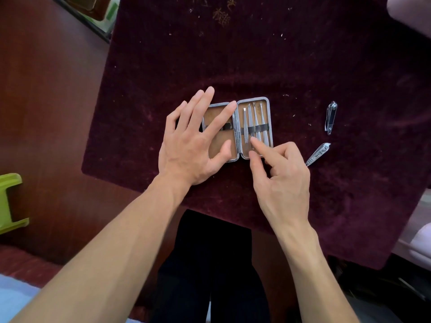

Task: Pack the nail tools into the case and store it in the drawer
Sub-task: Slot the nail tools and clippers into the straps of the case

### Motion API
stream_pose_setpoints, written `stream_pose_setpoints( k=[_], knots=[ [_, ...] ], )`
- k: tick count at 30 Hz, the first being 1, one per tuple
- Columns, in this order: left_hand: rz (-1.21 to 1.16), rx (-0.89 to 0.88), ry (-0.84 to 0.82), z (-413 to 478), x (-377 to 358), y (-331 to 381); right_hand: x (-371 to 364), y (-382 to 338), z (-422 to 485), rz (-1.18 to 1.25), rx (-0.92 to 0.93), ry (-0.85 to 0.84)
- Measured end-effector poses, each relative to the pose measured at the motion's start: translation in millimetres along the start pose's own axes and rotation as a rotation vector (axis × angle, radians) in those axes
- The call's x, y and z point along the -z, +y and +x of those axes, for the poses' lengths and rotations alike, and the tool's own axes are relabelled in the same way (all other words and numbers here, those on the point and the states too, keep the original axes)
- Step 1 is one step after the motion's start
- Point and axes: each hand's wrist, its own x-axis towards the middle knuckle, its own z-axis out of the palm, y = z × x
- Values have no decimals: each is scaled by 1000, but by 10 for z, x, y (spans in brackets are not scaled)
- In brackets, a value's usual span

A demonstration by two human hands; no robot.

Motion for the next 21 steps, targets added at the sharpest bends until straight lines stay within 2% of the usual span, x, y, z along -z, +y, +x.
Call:
stream_pose_setpoints(
  k=[7, 21],
  knots=[
    [1, -5, 1, -1, -13, -5, -11, -56, 155, -31, 21, -97],
    [12, -11, 13, 0, -18, -9, -10, -70, 219, -51, 57, -116]
  ],
)
